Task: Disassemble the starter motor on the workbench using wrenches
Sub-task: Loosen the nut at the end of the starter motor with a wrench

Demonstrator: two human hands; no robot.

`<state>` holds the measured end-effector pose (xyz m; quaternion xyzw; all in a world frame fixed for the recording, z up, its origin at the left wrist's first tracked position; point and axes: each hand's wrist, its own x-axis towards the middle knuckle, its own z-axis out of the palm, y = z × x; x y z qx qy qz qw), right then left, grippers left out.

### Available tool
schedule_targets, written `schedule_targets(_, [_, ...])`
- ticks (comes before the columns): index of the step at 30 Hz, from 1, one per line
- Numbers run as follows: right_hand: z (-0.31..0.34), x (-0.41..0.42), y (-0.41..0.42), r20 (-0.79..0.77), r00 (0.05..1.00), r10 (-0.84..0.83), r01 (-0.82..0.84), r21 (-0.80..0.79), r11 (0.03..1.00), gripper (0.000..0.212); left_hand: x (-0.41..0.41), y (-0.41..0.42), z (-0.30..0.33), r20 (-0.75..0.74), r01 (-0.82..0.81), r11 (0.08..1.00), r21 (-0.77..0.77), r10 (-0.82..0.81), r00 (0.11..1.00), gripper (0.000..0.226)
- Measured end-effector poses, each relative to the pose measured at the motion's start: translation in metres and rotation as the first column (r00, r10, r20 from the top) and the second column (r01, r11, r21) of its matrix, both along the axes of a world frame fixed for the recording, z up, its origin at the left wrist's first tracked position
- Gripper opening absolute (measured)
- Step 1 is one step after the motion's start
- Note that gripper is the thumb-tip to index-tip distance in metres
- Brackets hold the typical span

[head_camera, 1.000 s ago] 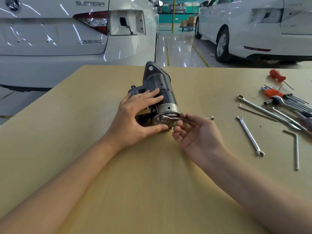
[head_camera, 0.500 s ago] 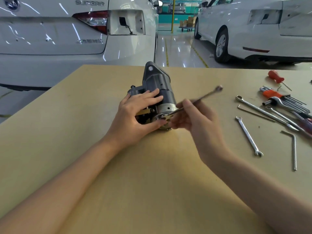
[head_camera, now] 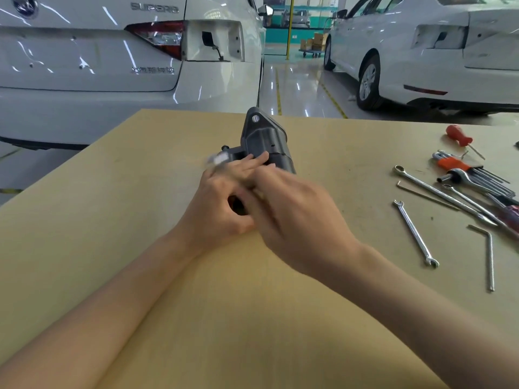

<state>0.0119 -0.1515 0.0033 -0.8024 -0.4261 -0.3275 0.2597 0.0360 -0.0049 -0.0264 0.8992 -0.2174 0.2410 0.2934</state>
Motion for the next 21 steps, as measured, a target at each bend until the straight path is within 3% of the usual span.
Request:
schedule_targets(2, [0.0,0.002,-0.018,-0.223,0.956,0.189,-0.082,0.417,0.905,0.022,0.0,0.003,-0.004,-0.003,0.022,0.997,-0.074,-0.022,1.0,0.072])
schedule_targets(4, [-0.003,0.0,-0.03,-0.453,0.802,0.39,0.061,0.711,0.701,0.022,-0.002,0.003,-0.003,-0.009,0.015,0.992,-0.127,-0.016,1.0,0.073])
schedule_targets(6, [-0.013,0.004,-0.032,-0.641,0.519,0.565,0.391,0.766,0.51,0.025,-0.003,0.001,-0.003,-0.012,0.014,0.989,-0.147,-0.016,1.0,0.072])
schedule_targets(8, [-0.018,0.01,-0.034,-0.619,0.223,0.753,0.656,0.667,0.353,0.026,-0.003,0.0,-0.003,-0.007,0.001,0.989,-0.149,-0.002,1.0,0.072])
schedule_targets(9, [-0.019,0.011,-0.034,-0.577,0.147,0.803,0.719,0.62,0.314,0.026,-0.003,0.0,-0.003,-0.002,-0.003,0.99,-0.141,0.003,1.0,0.072])
schedule_targets(11, [-0.02,0.014,-0.033,-0.516,0.1,0.851,0.747,0.604,0.278,0.027,-0.003,-0.002,-0.001,0.007,-0.011,0.99,-0.137,0.012,1.0,0.072])
schedule_targets(21, [-0.018,0.012,-0.031,-0.462,0.083,0.883,0.705,0.653,0.276,0.025,-0.005,-0.005,0.0,0.006,-0.02,0.988,-0.151,0.021,1.0,0.067])
